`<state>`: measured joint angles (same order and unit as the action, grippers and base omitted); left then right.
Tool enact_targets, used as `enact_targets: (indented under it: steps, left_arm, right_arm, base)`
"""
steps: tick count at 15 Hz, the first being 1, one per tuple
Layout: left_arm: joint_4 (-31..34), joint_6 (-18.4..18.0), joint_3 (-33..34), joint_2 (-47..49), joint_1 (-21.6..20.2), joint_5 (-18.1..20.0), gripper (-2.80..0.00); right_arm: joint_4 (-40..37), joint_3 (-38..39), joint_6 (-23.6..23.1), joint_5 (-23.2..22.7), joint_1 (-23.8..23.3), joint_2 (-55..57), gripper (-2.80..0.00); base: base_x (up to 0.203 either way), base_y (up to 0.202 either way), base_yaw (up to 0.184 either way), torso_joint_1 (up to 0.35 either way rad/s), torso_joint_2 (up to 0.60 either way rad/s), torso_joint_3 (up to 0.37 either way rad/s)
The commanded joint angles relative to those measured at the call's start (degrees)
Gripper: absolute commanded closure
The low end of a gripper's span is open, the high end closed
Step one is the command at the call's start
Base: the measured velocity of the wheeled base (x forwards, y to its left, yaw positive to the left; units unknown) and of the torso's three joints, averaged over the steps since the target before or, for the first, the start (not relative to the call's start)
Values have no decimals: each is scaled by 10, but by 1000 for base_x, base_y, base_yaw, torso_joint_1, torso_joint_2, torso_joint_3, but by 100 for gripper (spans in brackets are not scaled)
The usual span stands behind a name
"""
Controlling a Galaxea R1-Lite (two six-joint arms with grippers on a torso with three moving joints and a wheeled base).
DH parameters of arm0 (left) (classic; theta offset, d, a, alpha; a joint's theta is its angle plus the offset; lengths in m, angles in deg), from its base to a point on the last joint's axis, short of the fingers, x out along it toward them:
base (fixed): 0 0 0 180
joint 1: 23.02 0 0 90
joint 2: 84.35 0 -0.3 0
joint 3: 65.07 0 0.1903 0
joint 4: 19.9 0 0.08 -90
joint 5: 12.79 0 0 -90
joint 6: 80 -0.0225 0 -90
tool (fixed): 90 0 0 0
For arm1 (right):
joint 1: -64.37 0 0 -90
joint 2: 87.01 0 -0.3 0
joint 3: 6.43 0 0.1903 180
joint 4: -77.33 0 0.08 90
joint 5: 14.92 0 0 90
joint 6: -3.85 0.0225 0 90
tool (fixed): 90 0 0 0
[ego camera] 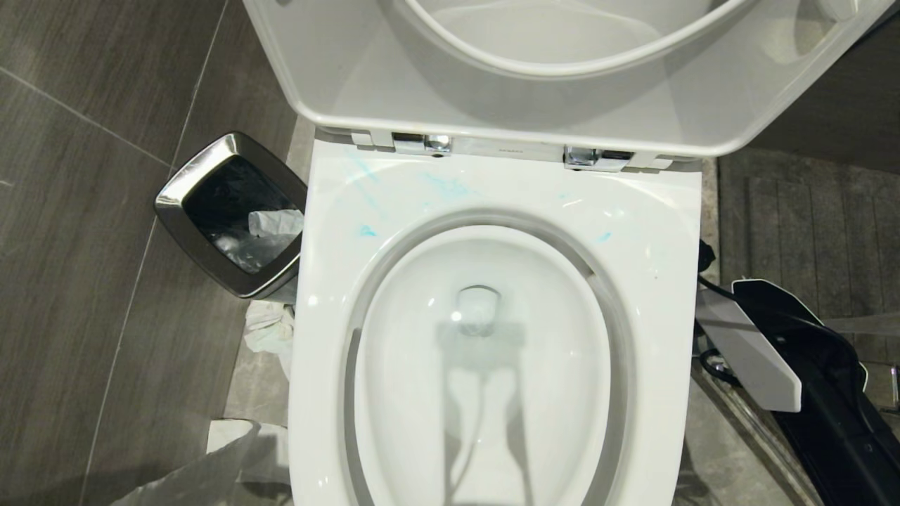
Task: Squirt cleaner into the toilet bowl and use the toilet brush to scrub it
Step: Pour in the cleaning agent
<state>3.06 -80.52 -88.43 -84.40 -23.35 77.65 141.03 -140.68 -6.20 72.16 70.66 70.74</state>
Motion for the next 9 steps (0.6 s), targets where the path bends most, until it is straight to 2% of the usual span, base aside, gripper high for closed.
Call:
enact_targets:
  steps: [1,5,9]
  left_arm:
    - [0,0,4,0,0,0,0]
    - [0,0,4,0,0,0,0]
    - [0,0,4,0,0,0,0]
  right_arm:
    - [6,3,0,0,0,-14,0]
    - [6,14,-1,25,0,-63,0]
    - [6,54,-4,29,-5,-125,0]
  base:
    - [0,0,0,0,0,0]
    - [0,0,0,0,0,0]
    - [0,0,0,0,0,0]
